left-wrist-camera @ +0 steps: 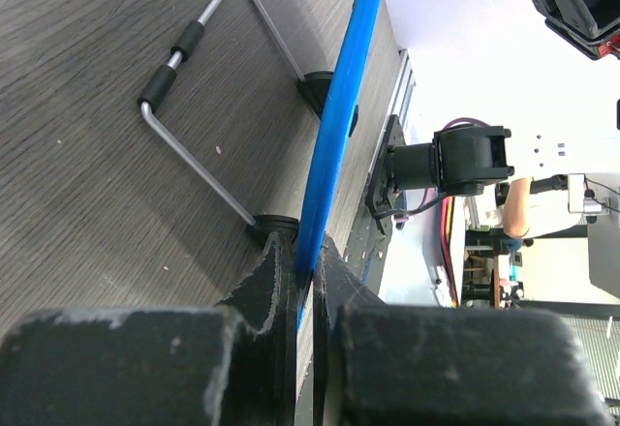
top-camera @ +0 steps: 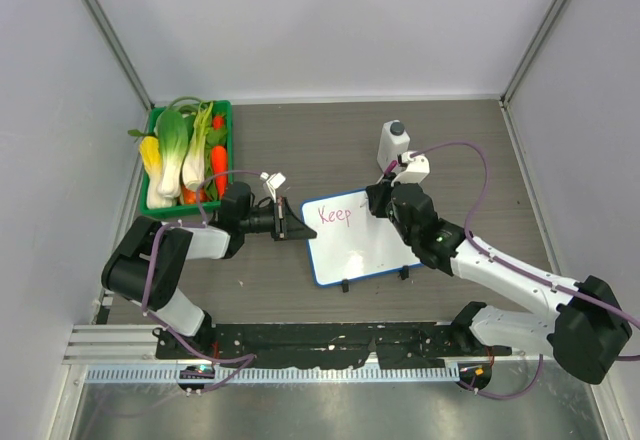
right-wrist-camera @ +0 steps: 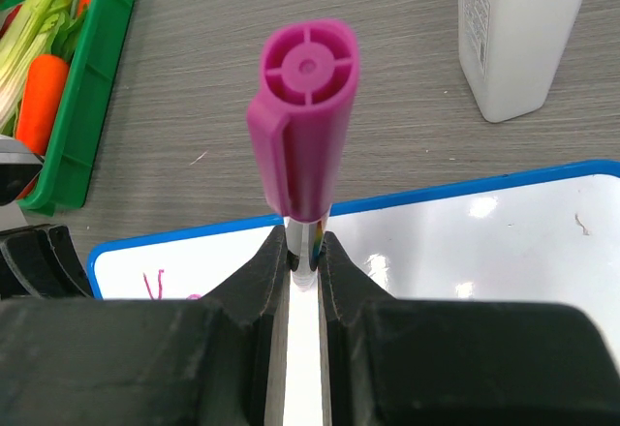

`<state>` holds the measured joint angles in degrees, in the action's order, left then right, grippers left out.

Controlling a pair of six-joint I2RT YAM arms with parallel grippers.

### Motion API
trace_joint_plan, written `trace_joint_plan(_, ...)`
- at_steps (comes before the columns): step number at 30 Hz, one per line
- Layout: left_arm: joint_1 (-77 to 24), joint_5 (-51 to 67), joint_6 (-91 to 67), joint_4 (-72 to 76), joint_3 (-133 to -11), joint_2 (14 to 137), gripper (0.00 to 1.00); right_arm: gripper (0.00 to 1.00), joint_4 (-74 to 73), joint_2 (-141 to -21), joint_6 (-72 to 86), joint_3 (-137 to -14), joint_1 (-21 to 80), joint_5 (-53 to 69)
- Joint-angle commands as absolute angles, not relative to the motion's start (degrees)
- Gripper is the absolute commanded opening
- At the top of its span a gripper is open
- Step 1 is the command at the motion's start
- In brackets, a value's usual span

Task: Write a sentence on the whiteboard
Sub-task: Write on the whiteboard with the whiteboard.

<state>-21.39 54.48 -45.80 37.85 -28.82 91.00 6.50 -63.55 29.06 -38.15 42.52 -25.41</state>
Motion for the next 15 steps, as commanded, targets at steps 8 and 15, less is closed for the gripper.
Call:
trace_joint_plan(8, -22.32, 52.12, -43.86, 33.22, -28.92, 90.88, 0.0, 0.01, 7.38, -61.35, 29.09, -37.09, 42.36, -26.63)
trace_joint_plan(15, -22.32, 52.12, -43.86, 33.22, -29.09, 90.88, 0.0, 0.02, 5.98, -59.59, 29.62, -35.51, 42.36, -26.89)
